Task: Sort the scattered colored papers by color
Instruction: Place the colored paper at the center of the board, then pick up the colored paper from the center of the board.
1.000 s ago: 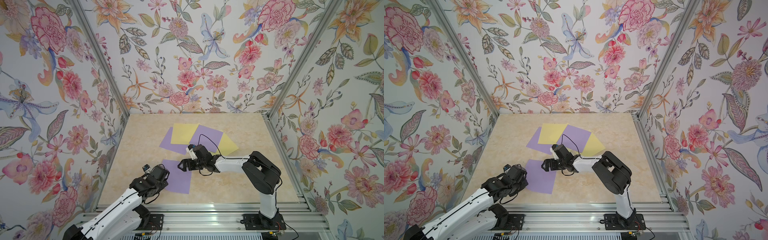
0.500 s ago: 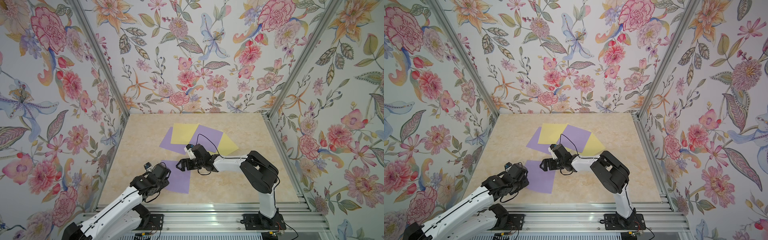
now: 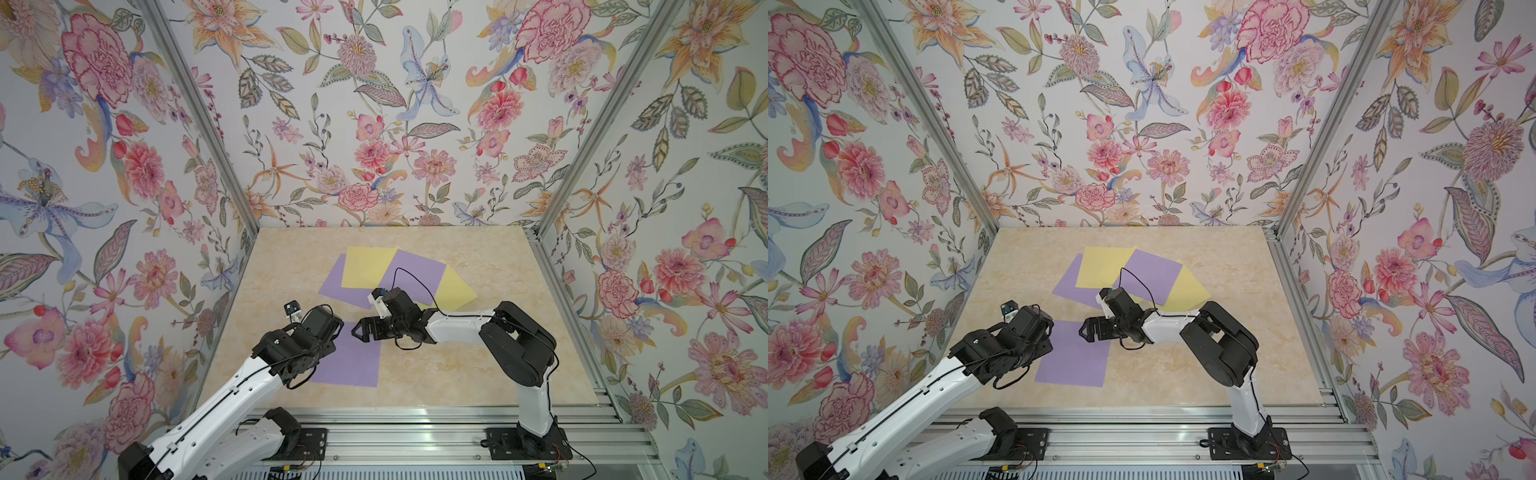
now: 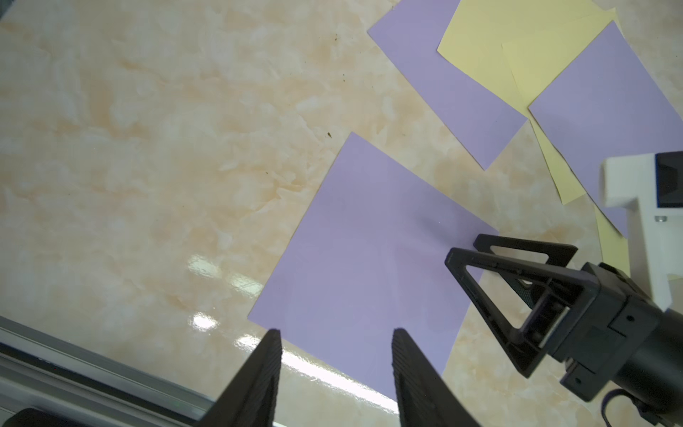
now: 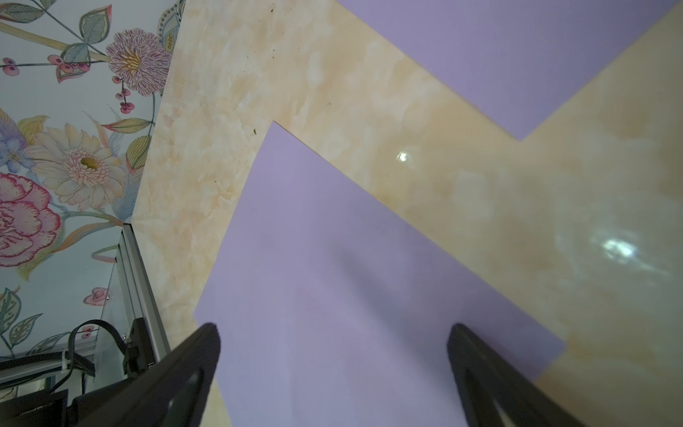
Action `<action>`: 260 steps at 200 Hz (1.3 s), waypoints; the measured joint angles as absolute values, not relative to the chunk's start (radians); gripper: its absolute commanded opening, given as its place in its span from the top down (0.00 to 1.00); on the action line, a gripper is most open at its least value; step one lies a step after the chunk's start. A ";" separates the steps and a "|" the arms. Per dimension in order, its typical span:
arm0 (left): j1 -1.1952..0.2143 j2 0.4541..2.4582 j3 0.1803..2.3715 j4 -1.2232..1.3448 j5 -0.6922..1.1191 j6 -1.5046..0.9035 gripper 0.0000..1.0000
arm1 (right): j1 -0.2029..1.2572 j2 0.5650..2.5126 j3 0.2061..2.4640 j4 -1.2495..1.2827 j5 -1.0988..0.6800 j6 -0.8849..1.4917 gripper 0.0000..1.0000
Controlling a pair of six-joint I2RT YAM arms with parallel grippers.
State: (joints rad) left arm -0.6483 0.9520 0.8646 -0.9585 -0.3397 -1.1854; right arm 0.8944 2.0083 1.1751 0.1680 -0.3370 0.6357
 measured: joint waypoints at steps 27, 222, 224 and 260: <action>-0.647 1.003 0.896 -0.826 -0.437 -1.048 0.47 | 0.894 1.996 1.226 0.075 -0.307 0.603 0.00; -0.399 2.045 1.473 -0.163 0.110 -0.690 0.52 | 0.342 2.160 1.601 -0.147 -0.357 0.347 0.00; -0.399 2.050 1.473 -0.163 0.114 -0.690 0.52 | 0.342 2.161 1.597 -0.145 -0.358 0.348 0.00; -0.399 2.088 1.481 -0.163 0.141 -0.714 0.52 | 0.342 2.189 1.568 -0.113 -0.364 0.373 0.00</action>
